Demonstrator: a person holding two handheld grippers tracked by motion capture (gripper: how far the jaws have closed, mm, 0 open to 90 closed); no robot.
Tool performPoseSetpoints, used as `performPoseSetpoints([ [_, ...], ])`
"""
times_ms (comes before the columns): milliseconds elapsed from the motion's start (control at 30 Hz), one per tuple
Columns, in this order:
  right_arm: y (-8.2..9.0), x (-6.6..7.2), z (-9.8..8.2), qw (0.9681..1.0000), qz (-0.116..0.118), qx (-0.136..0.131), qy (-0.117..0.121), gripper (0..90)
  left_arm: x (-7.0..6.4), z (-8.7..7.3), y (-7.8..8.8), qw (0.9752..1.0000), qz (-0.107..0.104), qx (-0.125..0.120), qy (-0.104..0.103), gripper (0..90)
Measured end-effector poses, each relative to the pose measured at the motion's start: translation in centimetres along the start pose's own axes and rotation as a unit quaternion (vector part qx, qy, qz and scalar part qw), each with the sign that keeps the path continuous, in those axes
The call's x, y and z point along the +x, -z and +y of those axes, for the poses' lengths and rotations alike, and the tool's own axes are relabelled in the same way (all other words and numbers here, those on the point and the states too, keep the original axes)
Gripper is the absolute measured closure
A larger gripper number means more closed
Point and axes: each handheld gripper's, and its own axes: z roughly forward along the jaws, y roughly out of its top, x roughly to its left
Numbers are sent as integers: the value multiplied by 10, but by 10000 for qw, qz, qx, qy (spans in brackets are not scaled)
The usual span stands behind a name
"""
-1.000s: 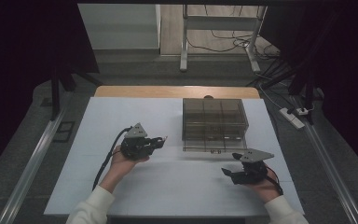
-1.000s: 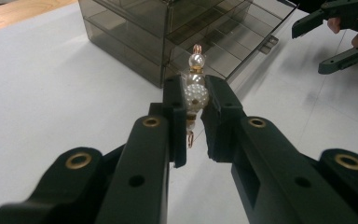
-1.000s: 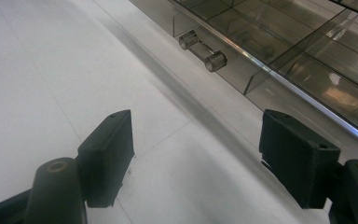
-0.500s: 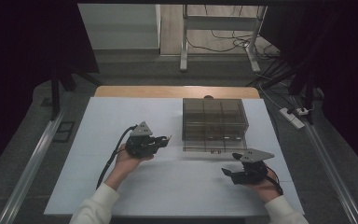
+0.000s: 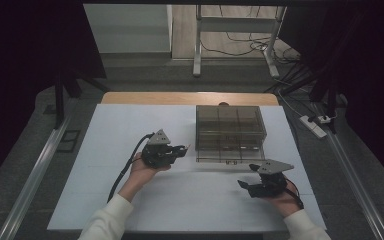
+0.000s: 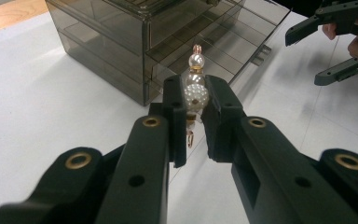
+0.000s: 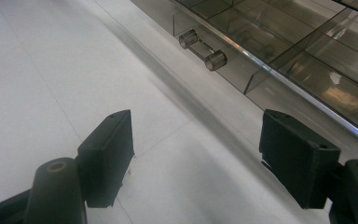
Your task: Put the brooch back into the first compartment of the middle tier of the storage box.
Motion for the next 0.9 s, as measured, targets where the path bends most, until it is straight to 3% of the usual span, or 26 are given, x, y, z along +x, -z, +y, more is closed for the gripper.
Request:
performPoseSetpoints([
  [900, 0, 0, 0, 10000, 3, 22, -5, 259, -4, 15, -22, 10000, -73, -30, -46, 789],
])
